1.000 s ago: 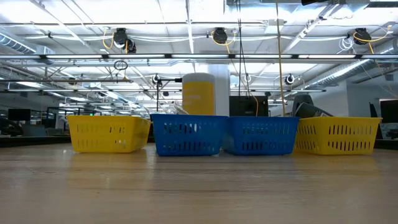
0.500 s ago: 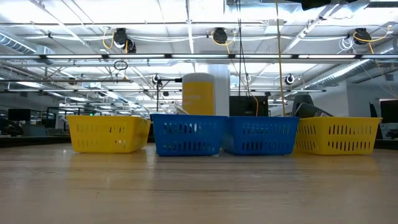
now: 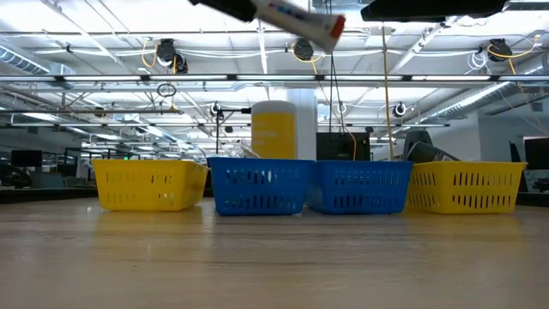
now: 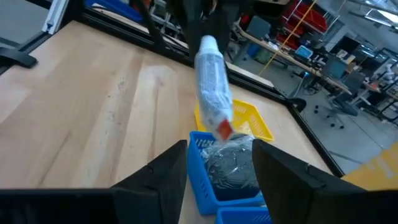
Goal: Pick & Place Travel size toiletries
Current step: Put the white toothpaste into the left yellow bin
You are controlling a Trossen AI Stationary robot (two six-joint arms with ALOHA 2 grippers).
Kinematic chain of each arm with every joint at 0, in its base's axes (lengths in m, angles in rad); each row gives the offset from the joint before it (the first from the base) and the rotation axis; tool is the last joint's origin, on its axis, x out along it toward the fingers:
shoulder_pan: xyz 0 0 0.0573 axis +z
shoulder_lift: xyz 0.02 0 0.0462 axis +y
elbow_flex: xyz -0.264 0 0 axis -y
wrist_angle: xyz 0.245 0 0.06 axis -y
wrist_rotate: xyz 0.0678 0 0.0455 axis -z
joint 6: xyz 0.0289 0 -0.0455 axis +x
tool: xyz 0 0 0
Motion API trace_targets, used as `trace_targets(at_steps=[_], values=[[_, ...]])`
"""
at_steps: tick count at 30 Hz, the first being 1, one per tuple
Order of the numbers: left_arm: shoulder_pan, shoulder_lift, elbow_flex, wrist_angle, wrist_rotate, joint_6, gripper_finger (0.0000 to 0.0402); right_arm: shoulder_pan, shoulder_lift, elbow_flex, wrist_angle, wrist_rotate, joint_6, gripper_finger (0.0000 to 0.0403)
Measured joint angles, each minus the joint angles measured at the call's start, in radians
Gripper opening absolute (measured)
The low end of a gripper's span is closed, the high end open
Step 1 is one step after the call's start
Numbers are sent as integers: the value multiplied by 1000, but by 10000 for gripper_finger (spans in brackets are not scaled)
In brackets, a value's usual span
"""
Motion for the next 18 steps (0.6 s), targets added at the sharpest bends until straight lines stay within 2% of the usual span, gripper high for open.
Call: trace_targets(at_steps=[9, 18], values=[[14, -41, 0, -291, -153, -295, 38, 1, 0, 0, -1, 1, 22, 165], [62, -50, 0, -693, -188, -702, 38, 1, 0, 0, -9, -1, 55, 165]])
